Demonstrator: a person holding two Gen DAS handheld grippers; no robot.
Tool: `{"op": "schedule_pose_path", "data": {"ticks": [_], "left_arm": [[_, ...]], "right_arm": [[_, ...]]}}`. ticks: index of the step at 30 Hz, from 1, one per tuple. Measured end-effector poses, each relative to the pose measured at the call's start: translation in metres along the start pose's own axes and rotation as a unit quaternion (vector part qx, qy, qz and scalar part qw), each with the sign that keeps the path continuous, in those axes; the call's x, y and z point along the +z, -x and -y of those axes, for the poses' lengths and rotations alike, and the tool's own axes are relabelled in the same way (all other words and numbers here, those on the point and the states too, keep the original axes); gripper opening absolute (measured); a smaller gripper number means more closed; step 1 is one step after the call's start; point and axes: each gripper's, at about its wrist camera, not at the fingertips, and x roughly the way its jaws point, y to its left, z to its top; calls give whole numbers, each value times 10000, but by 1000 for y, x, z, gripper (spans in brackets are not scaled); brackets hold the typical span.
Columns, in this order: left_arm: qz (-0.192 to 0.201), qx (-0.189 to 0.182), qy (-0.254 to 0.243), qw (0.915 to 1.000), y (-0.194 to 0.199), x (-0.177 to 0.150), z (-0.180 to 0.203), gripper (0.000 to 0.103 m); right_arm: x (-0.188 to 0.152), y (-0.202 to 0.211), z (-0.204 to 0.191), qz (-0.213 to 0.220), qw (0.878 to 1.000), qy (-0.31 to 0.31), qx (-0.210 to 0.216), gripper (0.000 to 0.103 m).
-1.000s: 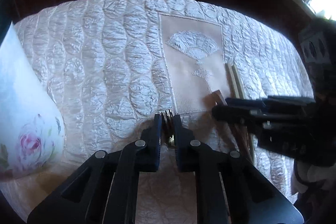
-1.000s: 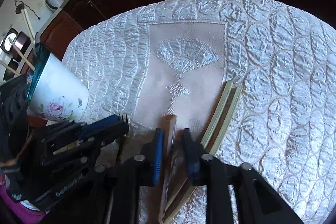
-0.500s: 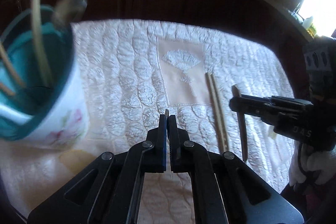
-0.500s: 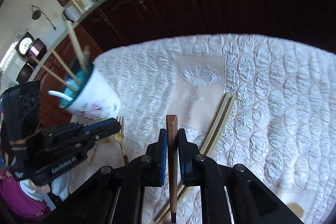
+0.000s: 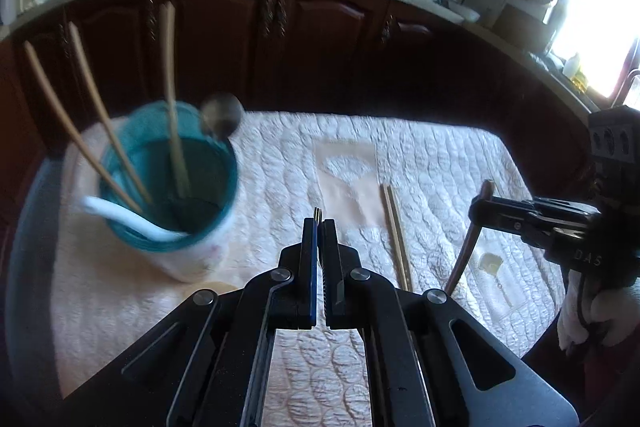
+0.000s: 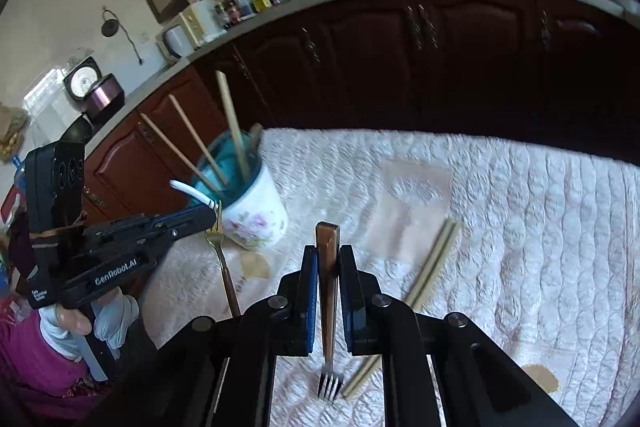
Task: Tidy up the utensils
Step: 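Carry the fork and dark chopstick up over the teal cup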
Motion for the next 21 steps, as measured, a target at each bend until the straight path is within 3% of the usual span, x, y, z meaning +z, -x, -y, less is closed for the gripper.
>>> {"op": "schedule_pose_path", "data": {"ticks": [7,12,21], "left_arm": [[629,408,95,9971,49,33,-29,1],[1066,877,194,9902,78,61,-58,1],[1361,1507,224,9789,82,81,-87,1]], "right_arm": [[37,18,-37,455,9983,272,238,9],[68,22,-69,695,9953,561,386,9],[120,19,-115,980,9892,1004,433,9]]}}
